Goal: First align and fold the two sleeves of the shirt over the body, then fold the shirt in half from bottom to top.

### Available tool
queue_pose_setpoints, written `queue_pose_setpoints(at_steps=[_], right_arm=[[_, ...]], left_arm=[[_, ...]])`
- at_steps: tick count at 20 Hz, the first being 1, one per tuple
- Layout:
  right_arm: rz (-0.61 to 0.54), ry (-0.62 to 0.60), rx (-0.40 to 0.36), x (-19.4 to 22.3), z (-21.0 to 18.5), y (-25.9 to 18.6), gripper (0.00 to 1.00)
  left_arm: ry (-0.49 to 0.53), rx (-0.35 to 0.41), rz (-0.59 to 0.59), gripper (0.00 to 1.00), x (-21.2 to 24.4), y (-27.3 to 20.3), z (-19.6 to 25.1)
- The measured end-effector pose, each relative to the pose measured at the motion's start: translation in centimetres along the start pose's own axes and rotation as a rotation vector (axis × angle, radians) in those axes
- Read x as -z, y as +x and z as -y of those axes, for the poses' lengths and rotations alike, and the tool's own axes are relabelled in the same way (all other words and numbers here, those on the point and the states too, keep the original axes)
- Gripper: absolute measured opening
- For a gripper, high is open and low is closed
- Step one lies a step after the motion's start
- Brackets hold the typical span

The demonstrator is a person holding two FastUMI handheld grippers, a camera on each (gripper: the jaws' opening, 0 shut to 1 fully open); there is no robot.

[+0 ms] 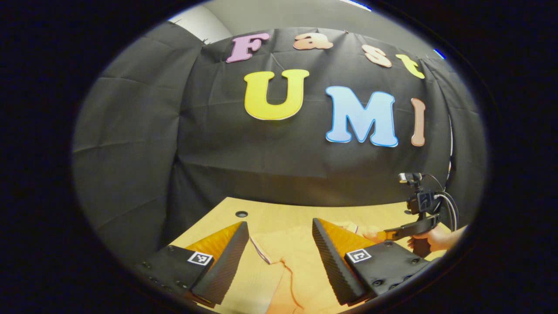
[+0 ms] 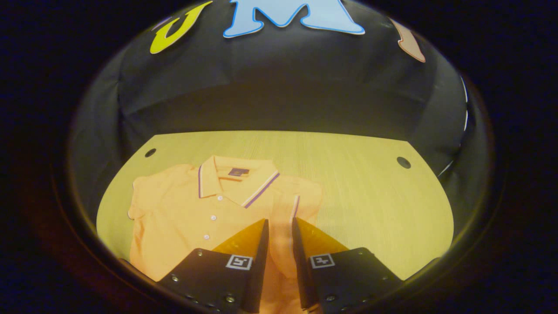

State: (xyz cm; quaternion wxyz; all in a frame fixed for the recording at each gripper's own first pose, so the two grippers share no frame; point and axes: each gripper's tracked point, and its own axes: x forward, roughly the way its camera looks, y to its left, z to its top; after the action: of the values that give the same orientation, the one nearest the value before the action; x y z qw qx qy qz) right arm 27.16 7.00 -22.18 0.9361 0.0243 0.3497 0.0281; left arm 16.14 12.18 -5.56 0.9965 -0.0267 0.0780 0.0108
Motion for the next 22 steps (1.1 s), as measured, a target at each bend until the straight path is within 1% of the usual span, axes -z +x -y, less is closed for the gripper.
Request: queue_pose_setpoints(at_steps=[2,3,4,5,6,8,9,12,13,16,19,20,22], right_arm=[[0.019,-0.004,0.023,-0.4,0.1,-1.2,0.4],[0.029,-0.004,0.022,-0.7,-0.3,-2.0,0.46],[0.041,-0.005,0.024,-0.9,-0.6,-3.0,0.57],[0.056,-0.008,0.032,-1.3,-0.7,-4.0,0.72],[0.077,-0.017,0.04,-1.6,-0.9,-5.1,0.75],[0.124,-0.044,0.053,-2.3,-1.5,-7.3,0.84],[0.145,-0.054,0.055,-2.7,-1.9,-8.4,0.93],[0.204,-0.052,0.04,-3.4,-3.3,-11.8,0.93],[0.225,-0.048,0.028,-3.8,-3.9,-12.8,0.95],[0.278,-0.044,0.008,-4.6,-5.3,-16.2,0.95],[0.337,-0.064,0.01,-5.3,-6.2,-18.9,0.95],[0.347,-0.076,0.014,-5.1,-6.6,-19.6,0.94],[0.358,-0.093,0.011,-4.9,-7.4,-20.8,0.95]], left_arm=[[-0.001,0.034,-0.004,0.96,0.1,0.9,-0.1],[0.0,0.051,-0.006,0.96,0.3,1.4,-0.1],[0.002,0.067,-0.01,0.96,0.5,1.9,-0.2],[0.005,0.082,-0.014,0.96,0.7,2.2,-0.3],[0.005,0.098,-0.016,0.96,0.8,2.7,-0.3],[0.002,0.122,-0.028,0.96,1.3,4.0,-0.3],[-0.001,0.124,-0.032,0.96,1.8,4.5,-0.5],[-0.01,0.115,-0.035,0.95,2.5,6.4,-0.9],[-0.01,0.106,-0.032,0.94,2.9,7.2,-1.2],[-0.002,0.065,-0.043,0.94,4.4,9.8,-2.6],[-0.003,0.029,-0.061,0.94,5.6,12.2,-3.7],[-0.009,0.017,-0.062,0.94,5.8,12.9,-4.1],[-0.019,0.003,-0.07,0.94,6.3,14.3,-4.6]])
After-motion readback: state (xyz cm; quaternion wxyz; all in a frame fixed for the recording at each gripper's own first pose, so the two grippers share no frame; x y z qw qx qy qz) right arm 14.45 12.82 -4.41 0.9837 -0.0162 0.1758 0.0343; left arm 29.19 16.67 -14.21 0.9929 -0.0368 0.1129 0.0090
